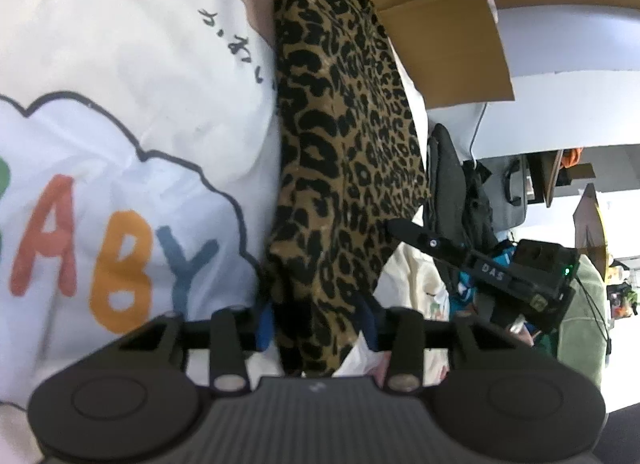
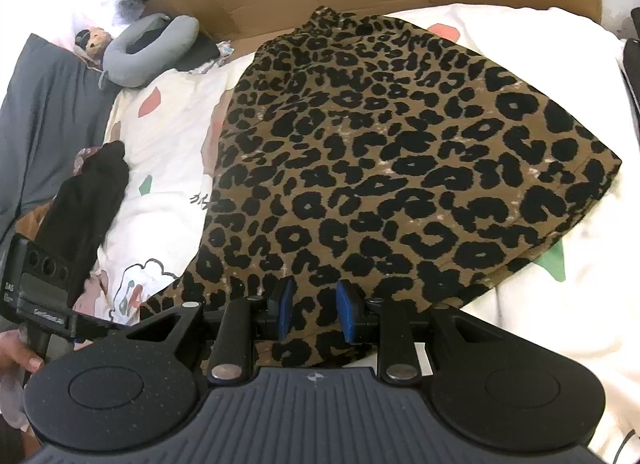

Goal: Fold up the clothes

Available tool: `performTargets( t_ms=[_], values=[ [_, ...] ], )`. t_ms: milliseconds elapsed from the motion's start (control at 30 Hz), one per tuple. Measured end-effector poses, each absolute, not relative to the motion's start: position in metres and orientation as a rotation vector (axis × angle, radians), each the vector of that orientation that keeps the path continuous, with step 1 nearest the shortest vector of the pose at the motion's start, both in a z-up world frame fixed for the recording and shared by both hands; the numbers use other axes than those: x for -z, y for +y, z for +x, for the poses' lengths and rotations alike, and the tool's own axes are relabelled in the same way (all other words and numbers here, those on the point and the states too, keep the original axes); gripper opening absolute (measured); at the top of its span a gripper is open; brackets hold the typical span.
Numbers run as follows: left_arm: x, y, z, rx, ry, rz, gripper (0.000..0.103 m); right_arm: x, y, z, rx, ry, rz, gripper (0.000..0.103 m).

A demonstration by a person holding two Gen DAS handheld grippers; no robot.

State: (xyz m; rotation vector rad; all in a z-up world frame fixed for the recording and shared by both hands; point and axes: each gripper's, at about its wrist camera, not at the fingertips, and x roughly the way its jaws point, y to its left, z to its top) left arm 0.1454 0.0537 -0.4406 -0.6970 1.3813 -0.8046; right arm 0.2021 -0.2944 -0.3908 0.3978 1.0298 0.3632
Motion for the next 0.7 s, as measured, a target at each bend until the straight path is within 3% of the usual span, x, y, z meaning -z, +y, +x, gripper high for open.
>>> performTargets(
  t_ms=[400,700],
  values=[
    [0.457,0.065,0.144,0.766,1.388,-0.854,0.042,0.391,-0.319,0.198,-0.278,0.998,0.45,0.027],
    [0.476,0.06,0.137,0.762,1.462,-0.975,0.025,0.395,-0.338,0.193,-0.224,0.994,0.489,0.028]
  ],
)
